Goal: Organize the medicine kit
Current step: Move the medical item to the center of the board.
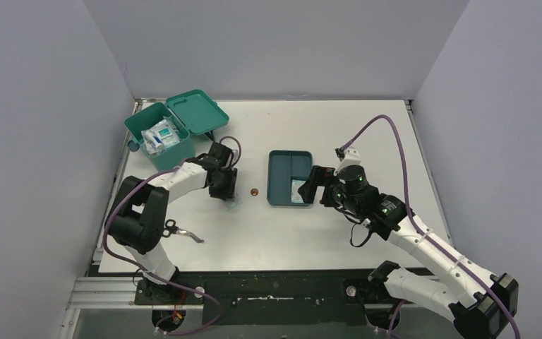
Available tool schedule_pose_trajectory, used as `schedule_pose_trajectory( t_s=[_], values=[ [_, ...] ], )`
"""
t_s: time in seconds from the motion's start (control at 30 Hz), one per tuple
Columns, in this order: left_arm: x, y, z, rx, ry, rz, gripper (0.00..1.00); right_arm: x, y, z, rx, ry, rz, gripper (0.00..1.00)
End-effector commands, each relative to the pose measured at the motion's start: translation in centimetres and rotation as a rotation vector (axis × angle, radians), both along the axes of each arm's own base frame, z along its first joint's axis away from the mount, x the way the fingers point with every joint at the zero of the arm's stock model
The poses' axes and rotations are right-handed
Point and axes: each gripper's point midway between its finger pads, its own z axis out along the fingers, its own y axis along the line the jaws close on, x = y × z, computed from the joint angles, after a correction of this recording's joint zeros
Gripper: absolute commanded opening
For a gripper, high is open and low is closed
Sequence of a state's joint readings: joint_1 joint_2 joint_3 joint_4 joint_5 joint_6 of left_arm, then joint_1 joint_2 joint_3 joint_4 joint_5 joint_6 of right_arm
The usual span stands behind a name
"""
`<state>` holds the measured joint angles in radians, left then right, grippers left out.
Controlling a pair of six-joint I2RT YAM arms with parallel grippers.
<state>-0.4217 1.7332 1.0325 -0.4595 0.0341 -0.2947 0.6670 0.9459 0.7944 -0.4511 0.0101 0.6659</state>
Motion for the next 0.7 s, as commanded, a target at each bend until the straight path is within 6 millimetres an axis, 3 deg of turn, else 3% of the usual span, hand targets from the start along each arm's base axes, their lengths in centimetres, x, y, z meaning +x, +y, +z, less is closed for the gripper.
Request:
schedule_pose_trajectory(
  t_s=[0.0,0.17,0.37,0.53,0.67],
  values=[
    [-3.9,-0.6,0.5,-0.019,0.055,-0.027,0.3,0.4,0.1,1.5,0.031,-0.055,0.003,1.0],
    [-6.7,-2.3,0.8,-0.053,0.05,-0.058,0.31,0.3,0.1,1.4,0.029,-0.045,0.0,1.0],
    [-9.3,-7.1,2.0,-0.187,0.027,-0.137,0.31,-0.3,-0.2,0.6,0.034,-0.018,-0.011,1.0],
    [-9.0,-8.3,4.1,-0.25,-0.024,-0.129,0.33,-0.8,-0.5,-0.1,0.034,0.012,-0.023,1.0],
    [-7.9,-7.5,5.9,-0.25,-0.088,-0.091,0.38,-1.4,-0.1,-0.2,0.064,0.022,0.004,1.0]
  ],
)
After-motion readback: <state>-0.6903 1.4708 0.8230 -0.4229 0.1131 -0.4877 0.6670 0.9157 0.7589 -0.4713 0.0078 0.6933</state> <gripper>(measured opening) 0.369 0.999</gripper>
